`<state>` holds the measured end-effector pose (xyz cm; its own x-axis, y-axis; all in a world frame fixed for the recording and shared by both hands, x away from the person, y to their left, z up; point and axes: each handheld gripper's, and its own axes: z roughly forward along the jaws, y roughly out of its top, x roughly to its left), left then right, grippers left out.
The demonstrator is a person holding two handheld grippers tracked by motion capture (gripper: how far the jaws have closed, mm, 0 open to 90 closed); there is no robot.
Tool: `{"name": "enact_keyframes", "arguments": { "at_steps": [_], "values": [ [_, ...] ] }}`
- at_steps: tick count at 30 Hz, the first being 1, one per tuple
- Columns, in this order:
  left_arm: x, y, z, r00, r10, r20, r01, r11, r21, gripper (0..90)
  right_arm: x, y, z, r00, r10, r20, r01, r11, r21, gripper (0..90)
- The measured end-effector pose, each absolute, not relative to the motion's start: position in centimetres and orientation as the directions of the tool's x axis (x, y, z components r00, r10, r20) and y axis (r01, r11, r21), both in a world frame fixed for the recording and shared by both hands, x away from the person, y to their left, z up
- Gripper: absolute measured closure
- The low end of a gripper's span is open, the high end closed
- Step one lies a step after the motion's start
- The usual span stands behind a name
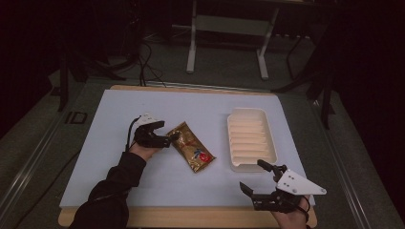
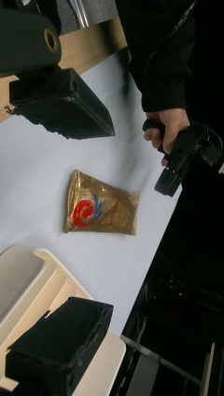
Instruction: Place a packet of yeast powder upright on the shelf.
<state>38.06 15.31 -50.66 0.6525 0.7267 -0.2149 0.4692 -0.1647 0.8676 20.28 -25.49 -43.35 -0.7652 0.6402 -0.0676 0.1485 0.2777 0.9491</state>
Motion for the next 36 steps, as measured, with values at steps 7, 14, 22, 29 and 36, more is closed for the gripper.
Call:
{"name": "enact_keyframes", "arguments": {
  "at_steps": [7,14,22,29,36],
  "values": [
    [39.6,15.6,-52.2,0.621,0.737,-0.267,0.546,-0.162,0.822,15.8,20.3,-25.4,-43.5,-0.769,0.636,-0.063,0.154,0.281,0.947,13.2],
    [40.8,15.8,-53.3,0.608,0.731,-0.31,0.577,-0.138,0.805,26.6,20.5,-25.4,-43.7,-0.772,0.633,-0.057,0.163,0.284,0.945,13.4],
    [41.7,15.6,-54.5,0.587,0.737,-0.336,0.64,-0.168,0.75,27.2,20.6,-25.4,-43.9,-0.774,0.631,-0.05,0.171,0.286,0.943,13.5],
    [42.0,15.3,-55.1,0.597,0.721,-0.352,0.667,-0.202,0.717,41.6,20.7,-25.3,-44.1,-0.778,0.626,-0.042,0.183,0.29,0.94,13.6],
    [42.0,14.8,-55.3,0.622,0.705,-0.341,0.667,-0.249,0.702,61.6,20.7,-25.1,-44.1,-0.782,0.622,-0.046,0.18,0.295,0.938,13.7]
  ]
}}
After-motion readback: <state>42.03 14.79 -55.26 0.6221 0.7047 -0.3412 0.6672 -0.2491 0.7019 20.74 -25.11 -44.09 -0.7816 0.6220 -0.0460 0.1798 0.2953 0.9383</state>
